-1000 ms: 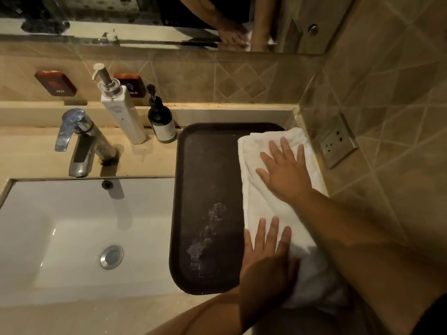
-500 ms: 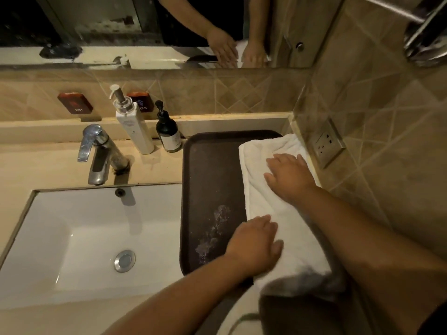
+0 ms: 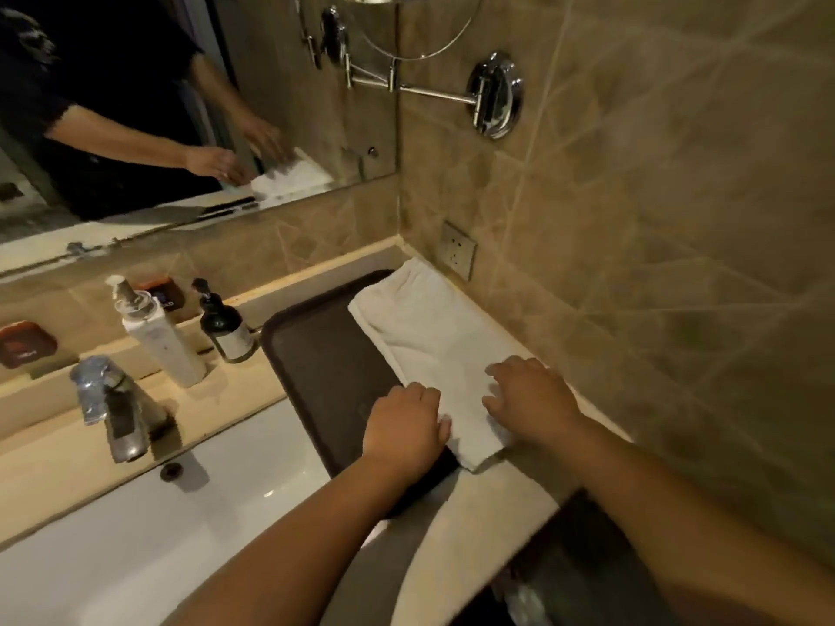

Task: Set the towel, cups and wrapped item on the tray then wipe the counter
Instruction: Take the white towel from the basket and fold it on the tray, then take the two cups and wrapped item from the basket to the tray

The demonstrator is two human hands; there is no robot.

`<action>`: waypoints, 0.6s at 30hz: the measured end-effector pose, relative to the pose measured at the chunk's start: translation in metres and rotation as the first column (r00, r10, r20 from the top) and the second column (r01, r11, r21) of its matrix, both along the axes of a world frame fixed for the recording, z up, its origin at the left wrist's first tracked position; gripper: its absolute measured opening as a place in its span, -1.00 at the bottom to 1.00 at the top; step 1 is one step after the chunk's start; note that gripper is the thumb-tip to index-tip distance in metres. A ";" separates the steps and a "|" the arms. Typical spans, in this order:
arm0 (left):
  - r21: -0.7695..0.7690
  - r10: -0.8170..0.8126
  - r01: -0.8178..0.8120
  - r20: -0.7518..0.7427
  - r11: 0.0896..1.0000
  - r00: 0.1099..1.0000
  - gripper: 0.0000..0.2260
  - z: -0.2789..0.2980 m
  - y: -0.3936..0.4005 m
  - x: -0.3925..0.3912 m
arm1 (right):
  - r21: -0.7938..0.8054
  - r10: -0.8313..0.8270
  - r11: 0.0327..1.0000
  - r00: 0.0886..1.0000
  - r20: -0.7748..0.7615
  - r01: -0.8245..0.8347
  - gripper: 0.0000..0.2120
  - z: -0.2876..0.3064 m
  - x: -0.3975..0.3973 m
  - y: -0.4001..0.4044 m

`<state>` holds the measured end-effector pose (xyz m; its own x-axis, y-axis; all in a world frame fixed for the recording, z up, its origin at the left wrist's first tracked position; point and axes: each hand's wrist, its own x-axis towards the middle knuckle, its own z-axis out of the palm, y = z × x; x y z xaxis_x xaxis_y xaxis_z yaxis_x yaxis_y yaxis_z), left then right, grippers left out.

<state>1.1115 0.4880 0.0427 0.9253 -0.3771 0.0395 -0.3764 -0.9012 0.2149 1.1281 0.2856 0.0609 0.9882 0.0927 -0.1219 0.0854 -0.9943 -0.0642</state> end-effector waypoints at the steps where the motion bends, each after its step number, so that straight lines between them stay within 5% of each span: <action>1: 0.012 -0.042 0.041 0.006 0.999 0.999 -0.68 -0.003 0.001 -0.011 | -0.003 -0.032 0.999 0.999 -0.018 0.032 -0.47 -0.002 -0.021 0.001; 10: 0.113 -0.402 0.418 -0.143 0.901 0.904 -0.59 -0.017 -0.042 -0.097 | -0.033 -0.301 0.954 0.938 -0.171 0.300 -0.30 -0.007 -0.195 -0.019; 18: 0.128 -0.678 0.698 -0.168 0.704 0.715 -0.53 -0.006 -0.136 -0.206 | -0.030 -0.590 0.801 0.780 -0.209 0.598 -0.33 -0.009 -0.354 -0.079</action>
<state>0.9057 0.3520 0.0371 0.3997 -0.9016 -0.1654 -0.8917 -0.4242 0.1578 0.7745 0.2068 0.0517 0.8036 -0.4962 -0.3285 -0.5397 -0.8403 -0.0511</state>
